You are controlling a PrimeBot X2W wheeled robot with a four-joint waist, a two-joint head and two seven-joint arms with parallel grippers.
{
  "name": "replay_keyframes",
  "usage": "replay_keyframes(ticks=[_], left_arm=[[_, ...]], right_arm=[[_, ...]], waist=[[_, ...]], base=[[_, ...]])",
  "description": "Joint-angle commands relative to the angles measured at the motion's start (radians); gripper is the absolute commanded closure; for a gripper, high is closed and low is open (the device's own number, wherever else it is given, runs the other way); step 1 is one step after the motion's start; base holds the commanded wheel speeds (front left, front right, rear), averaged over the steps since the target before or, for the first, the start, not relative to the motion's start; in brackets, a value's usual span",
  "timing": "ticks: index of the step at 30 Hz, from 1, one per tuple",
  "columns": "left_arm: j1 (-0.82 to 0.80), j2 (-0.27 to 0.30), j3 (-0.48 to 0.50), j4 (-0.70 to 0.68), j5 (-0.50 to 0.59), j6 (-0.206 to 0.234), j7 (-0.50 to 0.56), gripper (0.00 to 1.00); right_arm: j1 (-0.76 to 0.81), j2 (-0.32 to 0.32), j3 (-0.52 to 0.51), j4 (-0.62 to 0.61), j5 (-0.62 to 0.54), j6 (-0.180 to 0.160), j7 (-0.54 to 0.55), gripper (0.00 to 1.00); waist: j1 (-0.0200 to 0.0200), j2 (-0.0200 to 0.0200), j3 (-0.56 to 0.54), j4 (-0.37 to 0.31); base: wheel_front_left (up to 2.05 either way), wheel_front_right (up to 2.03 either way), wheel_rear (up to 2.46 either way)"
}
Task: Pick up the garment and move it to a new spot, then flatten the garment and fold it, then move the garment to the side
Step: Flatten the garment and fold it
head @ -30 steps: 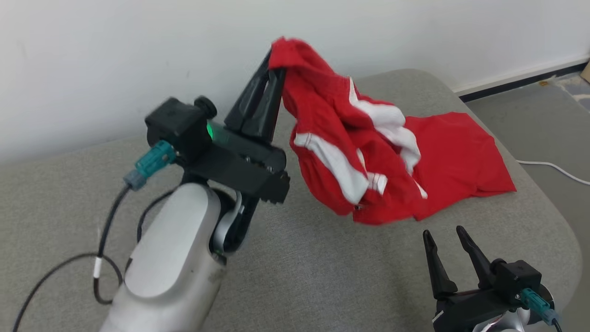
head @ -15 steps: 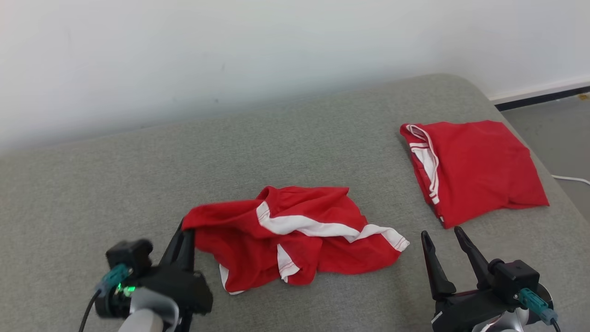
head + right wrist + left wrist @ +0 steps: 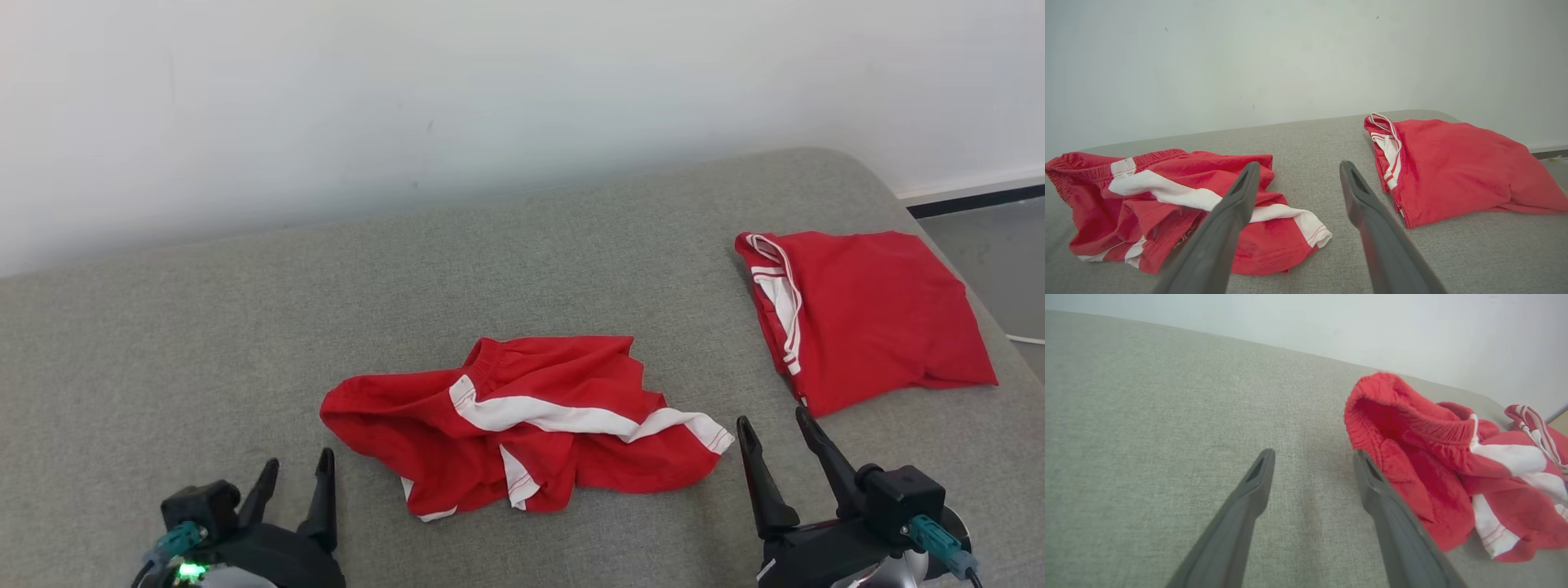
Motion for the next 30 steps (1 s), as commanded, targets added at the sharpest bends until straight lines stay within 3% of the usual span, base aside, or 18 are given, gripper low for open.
replay_keyframes(ticks=[1,7,11,17,29,30], left_arm=[[0.013,0.009,0.003,-0.025,-0.001,-0.001,-0.007,0.00],[-0.005,0.011,-0.030,-0.161,0.018,-0.025,0.010,0.00],[-0.048,-0.003,-0.074,-0.217,0.026,-0.031,0.088,0.00],[-0.130,0.016,-0.148,-0.150,0.060,-0.037,0.262,0.00],[-0.210,0.111,-0.240,-0.050,0.125,-0.098,0.335,0.00],[-0.215,0.116,-0.249,-0.045,0.130,-0.100,0.342,0.47]], right_arm=[[0.012,0.003,0.005,0.001,0.002,-0.003,-0.002,0.00],[0.017,-0.004,0.002,0.002,0.009,-0.003,-0.007,0.00],[0.014,0.000,0.007,0.003,0.010,-0.003,-0.007,0.00],[-0.008,0.008,0.023,0.006,0.012,-0.003,-0.010,0.00],[-0.013,0.009,0.002,0.017,0.015,-0.003,-0.028,0.00],[-0.014,0.011,0.001,0.018,0.015,-0.003,-0.029,0.00]], waist=[[0.0000,0.0000,-0.003,-0.004],[0.0000,0.0000,-0.007,-0.019],[0.0000,0.0000,-0.006,-0.038],[0.0000,0.0000,0.007,-0.086],[0.0000,0.0000,0.047,-0.127],[0.0000,0.0000,0.049,-0.126]], base=[[0.00,0.00,0.00],[0.00,0.00,0.00],[0.00,0.00,0.00],[0.00,0.00,0.00],[0.00,0.00,0.00],[0.00,0.00,0.00]])
